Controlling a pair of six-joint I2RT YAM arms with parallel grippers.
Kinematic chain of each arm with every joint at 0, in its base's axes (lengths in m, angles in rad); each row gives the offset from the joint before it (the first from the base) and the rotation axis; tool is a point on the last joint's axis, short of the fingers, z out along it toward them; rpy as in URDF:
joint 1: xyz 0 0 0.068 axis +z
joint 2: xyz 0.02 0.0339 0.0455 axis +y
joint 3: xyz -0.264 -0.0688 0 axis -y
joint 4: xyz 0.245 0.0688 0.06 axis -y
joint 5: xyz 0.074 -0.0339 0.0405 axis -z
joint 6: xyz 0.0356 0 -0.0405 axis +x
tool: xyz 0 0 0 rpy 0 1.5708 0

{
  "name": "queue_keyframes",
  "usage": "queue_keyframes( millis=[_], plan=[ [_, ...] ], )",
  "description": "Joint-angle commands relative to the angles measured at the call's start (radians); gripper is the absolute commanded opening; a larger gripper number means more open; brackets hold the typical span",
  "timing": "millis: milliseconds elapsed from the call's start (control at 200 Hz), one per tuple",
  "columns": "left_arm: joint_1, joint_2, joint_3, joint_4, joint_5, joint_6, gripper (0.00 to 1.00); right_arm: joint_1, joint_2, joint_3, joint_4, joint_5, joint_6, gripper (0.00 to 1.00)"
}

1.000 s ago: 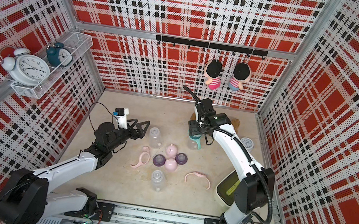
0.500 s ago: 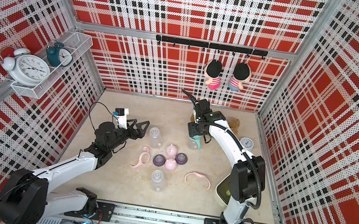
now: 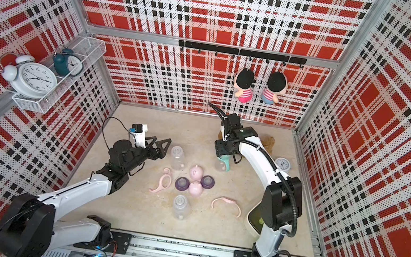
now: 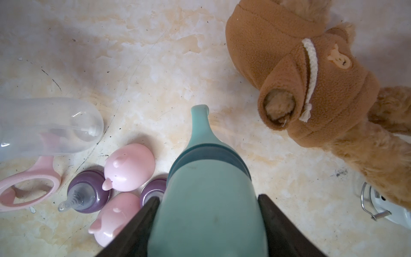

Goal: Assemble the baby bottles
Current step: Close the lid on the baby bottle.

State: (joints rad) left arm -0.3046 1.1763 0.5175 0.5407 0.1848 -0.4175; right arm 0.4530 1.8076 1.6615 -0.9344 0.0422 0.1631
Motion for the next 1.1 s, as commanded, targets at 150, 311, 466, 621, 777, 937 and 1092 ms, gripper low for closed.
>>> queue_keyframes(
  millis=[150, 311, 466, 621, 777, 937, 1092],
  plan=[
    [-0.007, 0.001, 0.03, -0.002, -0.013, 0.016, 0.98, -0.008, 0.03, 0.056, -0.023, 0.005, -0.025, 0.7],
    [-0.007, -0.002, 0.029, -0.01, -0.02, 0.019, 0.98, -0.008, 0.035, 0.046, -0.021, -0.008, -0.025, 0.7],
    [-0.006, -0.003, 0.029, -0.012, -0.024, 0.02, 0.98, -0.008, 0.035, 0.034, -0.018, -0.013, -0.029, 0.7],
    [-0.007, 0.002, 0.032, -0.013, -0.024, 0.02, 0.98, -0.008, 0.032, 0.025, -0.017, -0.01, -0.029, 0.7],
    [-0.007, 0.006, 0.034, -0.012, -0.024, 0.02, 0.98, -0.008, 0.035, 0.018, -0.02, -0.008, -0.031, 0.71],
    [-0.008, 0.008, 0.035, -0.013, -0.028, 0.02, 0.98, -0.007, 0.036, 0.001, -0.006, -0.008, -0.031, 0.71],
    [-0.008, 0.009, 0.036, -0.013, -0.028, 0.02, 0.98, -0.008, 0.039, -0.006, -0.002, -0.008, -0.03, 0.71]
  ],
)
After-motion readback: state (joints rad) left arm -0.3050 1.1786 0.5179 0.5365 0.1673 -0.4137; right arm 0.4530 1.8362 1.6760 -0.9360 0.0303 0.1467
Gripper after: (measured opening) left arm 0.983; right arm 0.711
